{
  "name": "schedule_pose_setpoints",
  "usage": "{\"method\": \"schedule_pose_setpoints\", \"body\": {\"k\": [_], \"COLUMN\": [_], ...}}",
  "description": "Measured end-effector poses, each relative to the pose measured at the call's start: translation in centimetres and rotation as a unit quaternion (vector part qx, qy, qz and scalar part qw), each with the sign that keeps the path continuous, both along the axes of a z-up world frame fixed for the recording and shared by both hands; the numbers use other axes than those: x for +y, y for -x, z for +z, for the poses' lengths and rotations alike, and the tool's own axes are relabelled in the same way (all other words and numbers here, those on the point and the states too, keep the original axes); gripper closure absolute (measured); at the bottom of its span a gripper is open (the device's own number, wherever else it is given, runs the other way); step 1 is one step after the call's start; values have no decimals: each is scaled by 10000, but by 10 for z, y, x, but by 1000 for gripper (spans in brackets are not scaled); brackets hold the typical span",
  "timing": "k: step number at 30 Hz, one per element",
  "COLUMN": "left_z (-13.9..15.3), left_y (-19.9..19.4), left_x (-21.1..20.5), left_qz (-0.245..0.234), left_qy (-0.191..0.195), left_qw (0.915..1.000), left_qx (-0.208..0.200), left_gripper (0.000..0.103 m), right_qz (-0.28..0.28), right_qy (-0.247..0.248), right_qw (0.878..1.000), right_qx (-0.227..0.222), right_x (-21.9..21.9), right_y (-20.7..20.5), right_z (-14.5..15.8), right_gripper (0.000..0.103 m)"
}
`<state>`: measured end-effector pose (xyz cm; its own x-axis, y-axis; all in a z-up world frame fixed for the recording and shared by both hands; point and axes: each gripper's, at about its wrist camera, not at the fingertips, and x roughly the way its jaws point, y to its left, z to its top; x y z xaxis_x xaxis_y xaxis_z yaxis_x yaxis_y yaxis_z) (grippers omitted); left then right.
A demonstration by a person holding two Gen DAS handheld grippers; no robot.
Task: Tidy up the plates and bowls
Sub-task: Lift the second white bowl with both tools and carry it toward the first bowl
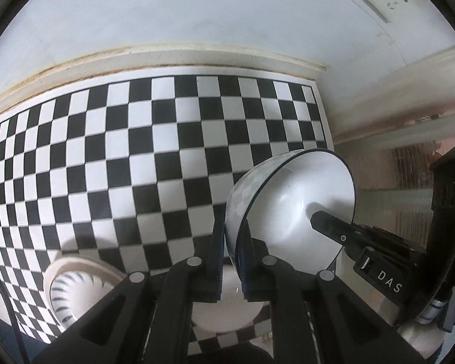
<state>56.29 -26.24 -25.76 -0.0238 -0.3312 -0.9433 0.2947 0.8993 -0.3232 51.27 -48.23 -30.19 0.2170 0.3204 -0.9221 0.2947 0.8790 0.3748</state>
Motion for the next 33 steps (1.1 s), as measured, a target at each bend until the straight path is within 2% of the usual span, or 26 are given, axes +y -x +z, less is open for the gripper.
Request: {"method": "schedule_pose_setpoints", "body": {"k": [7, 11, 26, 33], "left_z": [4, -7, -74, -90], "left_y": [33, 49, 86, 96], "left_x": [19, 26, 31, 27], "left_qz": [-62, -101, -236, -346], "left_qy": [10, -39, -481, -713], "left_qw": [10000, 9999, 9963, 9943], "left_qx": [-31, 77, 676, 711], "left_gripper": [96, 96, 96, 96], "right_qz": [18, 28, 109, 163], "right_qy": [-53, -82, -155, -151], "right_qw": [10000, 10000, 9974, 9959], "right_qx": [-35, 18, 698, 876], "right_x": [14, 24, 42, 47], "right_y": [37, 60, 103, 110], "right_z": [7, 4, -67, -84], "right_gripper": [95, 95, 95, 95]}}
